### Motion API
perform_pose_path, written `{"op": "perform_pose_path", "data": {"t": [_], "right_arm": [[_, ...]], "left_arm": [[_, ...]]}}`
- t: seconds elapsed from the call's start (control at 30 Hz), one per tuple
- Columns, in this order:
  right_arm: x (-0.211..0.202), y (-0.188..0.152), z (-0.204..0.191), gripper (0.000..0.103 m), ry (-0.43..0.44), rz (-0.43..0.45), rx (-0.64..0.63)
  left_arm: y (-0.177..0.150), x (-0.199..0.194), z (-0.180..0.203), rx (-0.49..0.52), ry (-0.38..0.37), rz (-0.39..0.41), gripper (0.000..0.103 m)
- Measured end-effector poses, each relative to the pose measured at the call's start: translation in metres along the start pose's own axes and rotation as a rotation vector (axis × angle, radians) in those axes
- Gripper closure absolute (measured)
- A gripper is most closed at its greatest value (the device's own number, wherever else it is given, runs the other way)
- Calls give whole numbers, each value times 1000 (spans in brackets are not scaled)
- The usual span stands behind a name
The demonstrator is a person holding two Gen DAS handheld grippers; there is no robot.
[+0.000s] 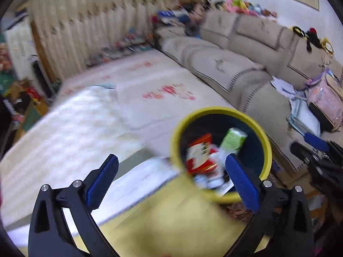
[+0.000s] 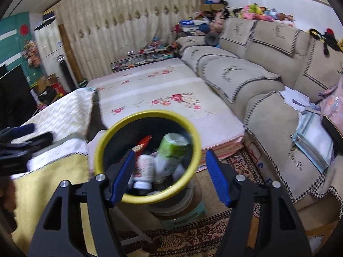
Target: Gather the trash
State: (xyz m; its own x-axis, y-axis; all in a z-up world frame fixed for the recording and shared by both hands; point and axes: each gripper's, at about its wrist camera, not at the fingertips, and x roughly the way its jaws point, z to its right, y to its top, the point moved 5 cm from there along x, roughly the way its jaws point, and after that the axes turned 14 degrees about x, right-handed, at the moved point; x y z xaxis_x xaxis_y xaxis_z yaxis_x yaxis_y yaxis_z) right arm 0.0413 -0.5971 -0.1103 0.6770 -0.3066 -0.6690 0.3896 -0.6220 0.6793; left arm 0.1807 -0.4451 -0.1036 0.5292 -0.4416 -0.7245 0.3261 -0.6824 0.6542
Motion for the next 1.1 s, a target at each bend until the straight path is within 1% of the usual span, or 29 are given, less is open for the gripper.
{"op": "perform_pose_path", "data": {"t": [0.03,0.1,0.13,0.2,0.27,0.3,0.33,0.37,0.43,0.57,0.63,0.77,0.83,0.97,1.1], "right_arm": [[-2,-3,-6,35,9,-2,-10],[-8,-12,-26,33,40,-6,-47],[-12,-17,-38,33,59,-6,-68],[-24,-26,-63,29,101,-4,-113],[-37,-30,-86,22,148,11,-149],[-45,-32,-97,21,172,21,-166],[-53,-34,-107,17,194,34,-182],[-58,-35,-114,11,207,43,-191],[-73,-38,-136,7,250,63,-230],[-95,-45,-160,7,303,82,-274],[-104,-50,-167,7,317,87,-289],[-109,-61,-171,7,315,81,-313],[-110,-65,-169,7,315,75,-315],[-108,-71,-166,7,313,62,-318],[-106,-74,-167,7,316,55,-320]], "left_arm": [[-15,-20,-9,-19,13,6,5],[-42,-50,-26,-65,27,12,5],[-63,-68,-37,-96,56,10,5],[-94,-96,-56,-139,127,14,5],[-129,-132,-81,-177,232,39,5],[-150,-154,-93,-205,305,54,5],[-164,-168,-102,-232,340,58,5],[-178,-181,-110,-269,368,60,5],[-205,-209,-124,-344,406,61,5],[-245,-253,-144,-426,503,66,5],[-259,-273,-145,-464,530,80,5],[-275,-291,-141,-491,560,85,5],[-282,-295,-136,-499,550,85,5],[-284,-297,-129,-518,531,89,5],[-281,-296,-124,-512,532,87,5]]}}
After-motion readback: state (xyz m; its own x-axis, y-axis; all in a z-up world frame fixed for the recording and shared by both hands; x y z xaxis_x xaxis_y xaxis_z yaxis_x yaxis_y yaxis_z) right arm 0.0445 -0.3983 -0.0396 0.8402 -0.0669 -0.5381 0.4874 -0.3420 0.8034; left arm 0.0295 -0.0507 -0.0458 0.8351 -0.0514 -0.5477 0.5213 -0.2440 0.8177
